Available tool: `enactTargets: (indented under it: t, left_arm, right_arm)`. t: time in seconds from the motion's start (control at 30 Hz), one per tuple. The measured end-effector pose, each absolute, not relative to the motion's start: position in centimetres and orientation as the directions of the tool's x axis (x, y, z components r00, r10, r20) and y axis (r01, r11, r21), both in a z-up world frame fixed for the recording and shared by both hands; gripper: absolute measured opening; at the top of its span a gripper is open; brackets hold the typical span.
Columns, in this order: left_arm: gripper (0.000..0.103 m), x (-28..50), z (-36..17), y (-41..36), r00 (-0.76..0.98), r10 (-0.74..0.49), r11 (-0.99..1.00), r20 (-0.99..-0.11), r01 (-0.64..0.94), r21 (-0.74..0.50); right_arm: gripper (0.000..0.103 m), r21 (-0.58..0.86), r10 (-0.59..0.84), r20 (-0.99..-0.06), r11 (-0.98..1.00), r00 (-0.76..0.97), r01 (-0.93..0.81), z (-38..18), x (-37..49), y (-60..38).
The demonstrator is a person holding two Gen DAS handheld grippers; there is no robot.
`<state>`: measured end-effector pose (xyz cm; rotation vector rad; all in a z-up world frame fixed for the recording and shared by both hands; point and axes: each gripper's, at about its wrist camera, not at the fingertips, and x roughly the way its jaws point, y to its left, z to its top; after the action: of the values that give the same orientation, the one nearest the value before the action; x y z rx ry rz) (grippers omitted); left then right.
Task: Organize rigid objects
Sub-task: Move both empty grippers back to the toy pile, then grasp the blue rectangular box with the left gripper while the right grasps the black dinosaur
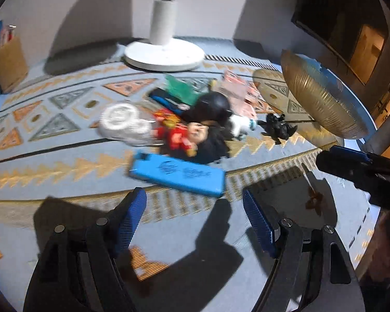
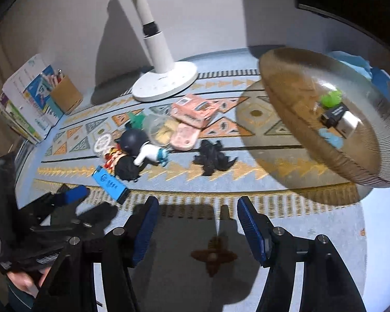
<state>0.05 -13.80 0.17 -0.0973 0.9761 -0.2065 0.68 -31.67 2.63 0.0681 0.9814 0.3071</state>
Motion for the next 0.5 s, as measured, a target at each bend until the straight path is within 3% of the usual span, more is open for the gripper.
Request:
enactTargets:
  t: [0.2,0.23,0.3,0.4,0.5]
  left_arm:
    - [0.074,1.5,0.5,-14.9,0.565,-0.166,0.986,-0.808,0.088,-0.141]
    - [0.07,1.5,0.4,-15.0,0.577,-0.137,0.991,-0.805,0.084,-0.108]
    - [0.054,1.2,0.3,-15.1,0.593,-0.093,0.994,-0.8,0.096,-0.044]
    - [0.04,0.6,0.6,-14.0,0.587,-0.128,0.989,-0.799,0.133,-0.061]
    - [0.034,-0.8,0.8,-12.1,0.558,-0.208,0.972,-0.804,0.209,-0.107]
  right_arm:
    - [0.061,0.176,0.267,-0.815,0.96,0.514,-0.22,2.3,1.1,-32.6]
    - [0.061,0.18,0.269,-0.816,0.959,0.511,-0.218,2.1,1.4,-32.7]
    - [0.061,0.185,0.273,-0.818,0.958,0.507,-0.218,1.9,2.0,-32.7]
    - [0.061,0.167,0.261,-0.819,0.96,0.51,-0.223,1.8,2.8,-32.4]
    - [0.061,0.119,0.227,-0.826,0.965,0.516,-0.234,1.4,4.0,-31.7]
